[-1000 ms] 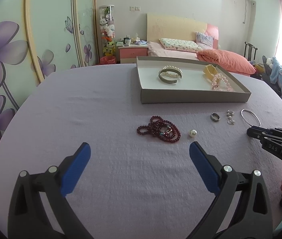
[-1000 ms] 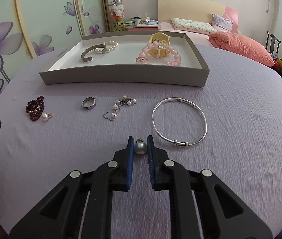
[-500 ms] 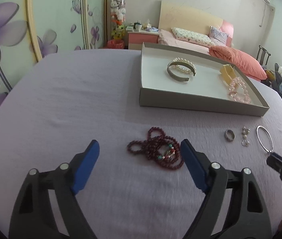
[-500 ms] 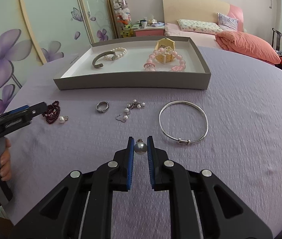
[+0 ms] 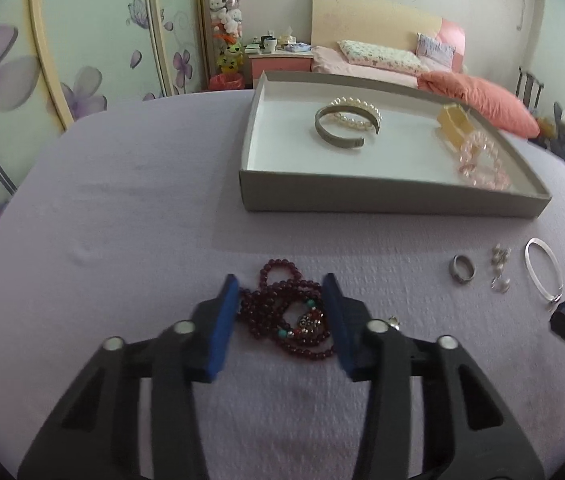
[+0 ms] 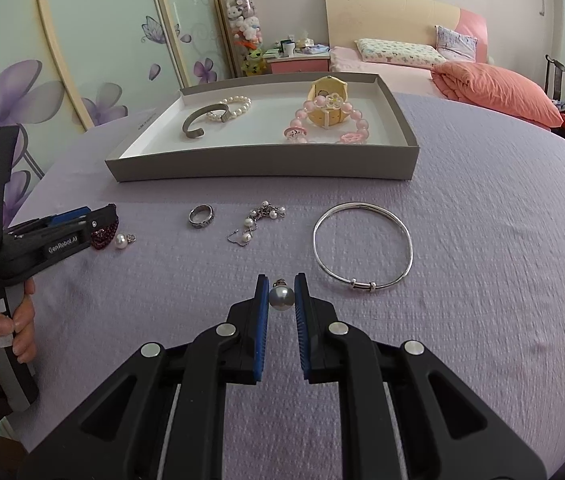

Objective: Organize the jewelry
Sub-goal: 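Lower the left gripper and grasp the dark red beaded bracelet, then carry the red bracelet into the tray and open the left gripper while the right gripper carries the pearl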

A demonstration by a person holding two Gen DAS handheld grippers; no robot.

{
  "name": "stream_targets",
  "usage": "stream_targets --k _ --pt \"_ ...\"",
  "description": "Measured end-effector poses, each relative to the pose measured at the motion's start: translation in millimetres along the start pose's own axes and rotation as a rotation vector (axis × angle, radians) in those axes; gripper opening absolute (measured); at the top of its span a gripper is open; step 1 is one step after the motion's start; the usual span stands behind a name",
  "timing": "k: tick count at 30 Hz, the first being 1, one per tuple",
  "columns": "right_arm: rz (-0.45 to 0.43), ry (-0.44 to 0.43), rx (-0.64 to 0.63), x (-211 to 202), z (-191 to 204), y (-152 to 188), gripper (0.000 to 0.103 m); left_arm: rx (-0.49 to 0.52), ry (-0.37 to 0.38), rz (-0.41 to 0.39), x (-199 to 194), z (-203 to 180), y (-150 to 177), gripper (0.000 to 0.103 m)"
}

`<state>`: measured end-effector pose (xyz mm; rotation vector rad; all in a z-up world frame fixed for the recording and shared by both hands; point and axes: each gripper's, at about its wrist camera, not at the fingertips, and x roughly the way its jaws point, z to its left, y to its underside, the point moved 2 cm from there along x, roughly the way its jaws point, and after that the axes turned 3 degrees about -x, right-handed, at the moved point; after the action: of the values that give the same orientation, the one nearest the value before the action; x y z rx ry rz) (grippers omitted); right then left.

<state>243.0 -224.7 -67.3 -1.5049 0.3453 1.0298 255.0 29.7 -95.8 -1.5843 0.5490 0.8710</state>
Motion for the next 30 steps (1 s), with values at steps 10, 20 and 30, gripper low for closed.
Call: stream_targets --k 10,20,30 --pt "-0.008 -0.009 -0.004 -4 1 -2 0.014 0.070 -0.005 -0.001 -2 -9 5 0.015" --pt "-0.073 -0.002 0.002 -22 -1 -22 0.014 0.071 0.085 -0.071 -35 3 -10 0.009" --pt "-0.168 -0.002 -0.006 -43 0 -53 0.013 0.038 0.147 -0.210 -101 6 -48 0.008"
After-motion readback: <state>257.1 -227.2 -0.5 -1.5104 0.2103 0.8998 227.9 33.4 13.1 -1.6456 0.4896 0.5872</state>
